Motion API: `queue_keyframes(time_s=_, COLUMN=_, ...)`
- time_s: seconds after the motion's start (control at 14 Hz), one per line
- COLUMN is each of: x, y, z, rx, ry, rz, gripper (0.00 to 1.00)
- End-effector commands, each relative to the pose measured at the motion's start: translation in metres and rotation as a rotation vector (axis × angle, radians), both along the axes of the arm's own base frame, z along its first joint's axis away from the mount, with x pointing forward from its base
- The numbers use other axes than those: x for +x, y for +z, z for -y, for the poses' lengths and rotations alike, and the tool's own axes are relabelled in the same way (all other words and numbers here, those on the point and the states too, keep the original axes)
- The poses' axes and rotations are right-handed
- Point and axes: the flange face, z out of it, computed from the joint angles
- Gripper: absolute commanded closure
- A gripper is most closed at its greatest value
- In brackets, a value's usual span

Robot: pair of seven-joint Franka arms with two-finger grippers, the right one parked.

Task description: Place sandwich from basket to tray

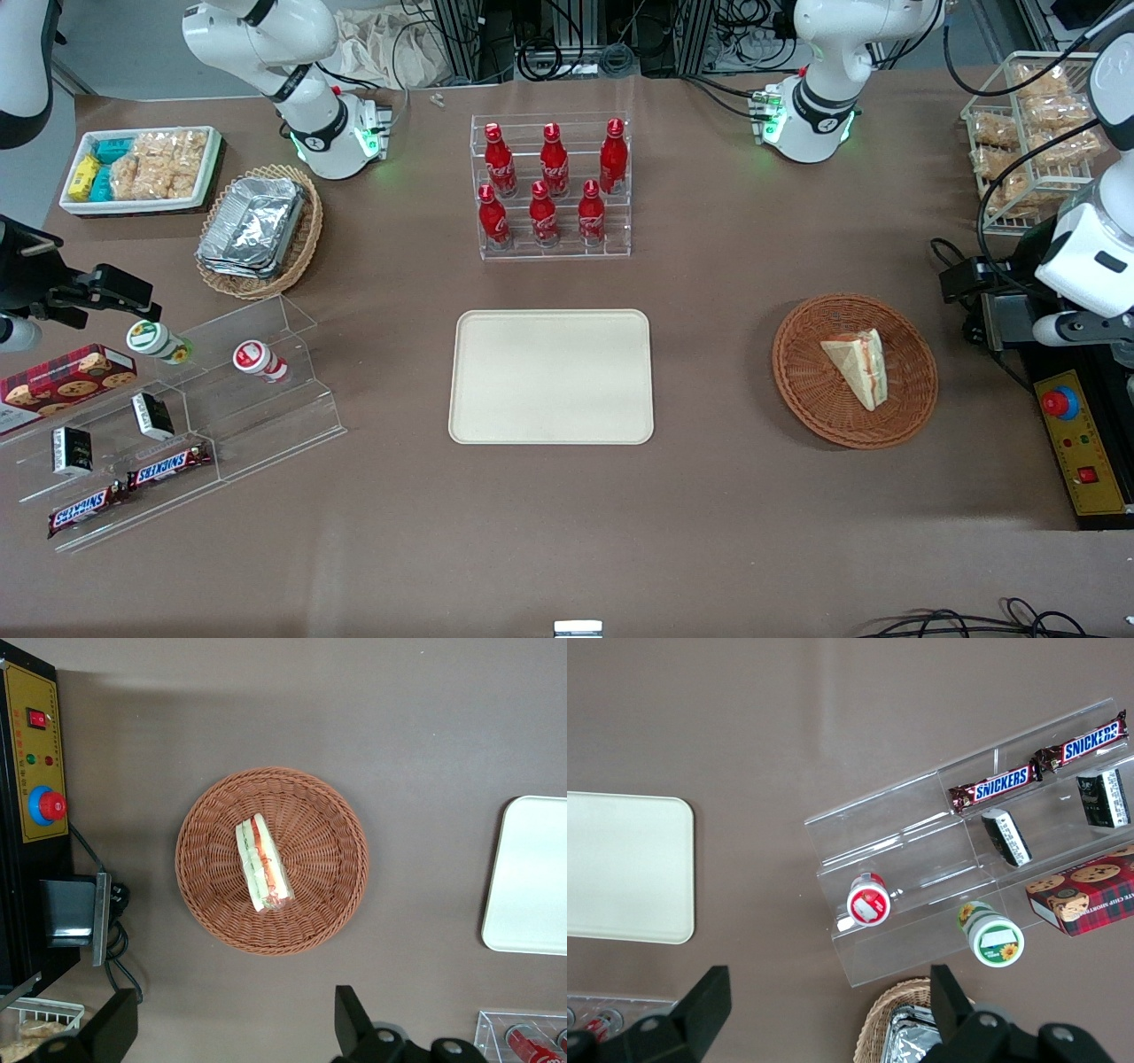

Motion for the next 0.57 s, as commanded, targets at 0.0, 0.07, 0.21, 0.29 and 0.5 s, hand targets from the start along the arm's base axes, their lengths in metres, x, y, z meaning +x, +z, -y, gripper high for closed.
queue_keyframes(time_s=0.0, x=0.007, y=0.000, z=0.000, rx=-0.008, ry=0.010, rz=0.009, gripper=0.00)
queue_keyframes(time_s=0.07, x=0.007, y=0.000, z=0.001, rx=-0.010, ry=0.014, rz=0.013, gripper=0.00)
queue_keyframes(time_s=0.21, x=0.008, y=0.002, z=0.002, rx=-0.010, ry=0.014, rz=0.018, gripper=0.00)
queue_keyframes(time_s=0.29, x=0.008, y=-0.002, z=0.002, rx=-0.007, ry=0.030, rz=0.010, gripper=0.00)
queue_keyframes(time_s=0.5, x=0.014, y=-0.028, z=0.003, rx=-0.004, ry=0.191, rz=-0.028, gripper=0.00)
